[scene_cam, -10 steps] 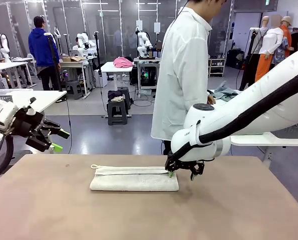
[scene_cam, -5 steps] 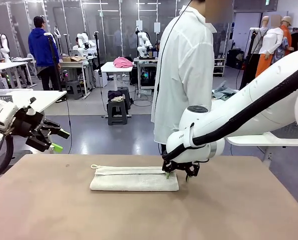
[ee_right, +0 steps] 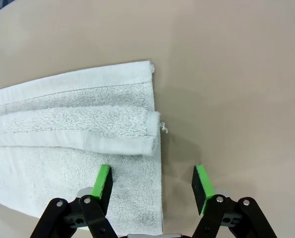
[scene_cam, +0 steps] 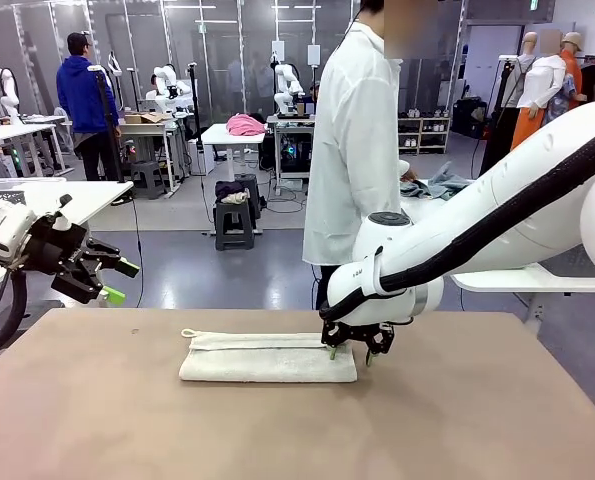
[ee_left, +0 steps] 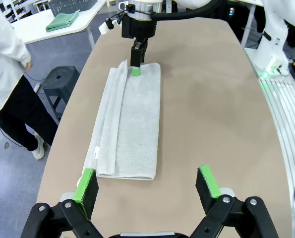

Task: Fold the towels and place them in the basket.
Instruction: When a person lays out a Towel with hook on the table, fold it in half twice.

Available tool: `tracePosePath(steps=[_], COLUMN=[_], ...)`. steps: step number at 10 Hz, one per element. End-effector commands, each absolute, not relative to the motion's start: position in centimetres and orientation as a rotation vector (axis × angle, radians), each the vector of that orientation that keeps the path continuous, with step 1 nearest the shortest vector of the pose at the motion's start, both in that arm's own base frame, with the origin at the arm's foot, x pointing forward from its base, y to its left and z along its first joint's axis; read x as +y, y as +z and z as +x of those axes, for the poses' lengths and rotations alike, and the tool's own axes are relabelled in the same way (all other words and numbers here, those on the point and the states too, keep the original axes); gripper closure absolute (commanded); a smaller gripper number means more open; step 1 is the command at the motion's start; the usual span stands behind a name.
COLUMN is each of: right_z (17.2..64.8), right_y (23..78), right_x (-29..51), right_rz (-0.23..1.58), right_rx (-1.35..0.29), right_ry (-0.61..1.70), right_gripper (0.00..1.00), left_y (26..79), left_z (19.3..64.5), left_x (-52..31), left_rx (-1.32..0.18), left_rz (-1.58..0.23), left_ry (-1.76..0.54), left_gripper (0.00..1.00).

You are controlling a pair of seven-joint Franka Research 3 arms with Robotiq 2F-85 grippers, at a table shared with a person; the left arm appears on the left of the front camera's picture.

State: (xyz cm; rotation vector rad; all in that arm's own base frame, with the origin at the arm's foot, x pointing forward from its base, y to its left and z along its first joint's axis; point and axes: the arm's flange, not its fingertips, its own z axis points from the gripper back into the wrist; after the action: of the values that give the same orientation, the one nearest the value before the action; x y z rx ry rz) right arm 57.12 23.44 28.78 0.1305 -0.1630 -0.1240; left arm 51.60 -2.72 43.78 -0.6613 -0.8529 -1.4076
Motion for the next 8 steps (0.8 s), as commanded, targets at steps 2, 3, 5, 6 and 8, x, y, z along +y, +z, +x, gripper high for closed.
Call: tracePosePath(steps=[2, 3, 5, 6, 8], right_z=[57.83, 57.84, 57.80, 57.82, 57.94], right_y=[28.41, 28.40, 28.28, 28.10, 27.75], right_x=[24.70, 24.83, 25.19, 25.28, 25.25], right_rz=[0.087, 0.072, 0.059, 0.051, 0.049], right_rx=[-0.159, -0.160, -0.167, -0.161, -0.160], right_ry=[-0.154, -0.157, -0.148, -0.143, -0.148], right_gripper=[0.33, 0.33, 0.33, 0.51, 0.50], left_y=[43.91, 43.91, 43.91, 43.91, 43.91], left_z=[51.49, 51.49, 51.49, 51.49, 51.49], left_x=[-2.76, -2.76, -2.76, -2.76, -2.76], left_rx=[-0.853, -0.853, -0.853, -0.853, -0.853], left_rz=[-0.660, -0.660, -0.660, -0.660, -0.660], left_ry=[-1.411, -1.411, -1.411, -1.411, -1.411], left_gripper=[0.00, 0.00, 0.00, 0.00, 0.00])
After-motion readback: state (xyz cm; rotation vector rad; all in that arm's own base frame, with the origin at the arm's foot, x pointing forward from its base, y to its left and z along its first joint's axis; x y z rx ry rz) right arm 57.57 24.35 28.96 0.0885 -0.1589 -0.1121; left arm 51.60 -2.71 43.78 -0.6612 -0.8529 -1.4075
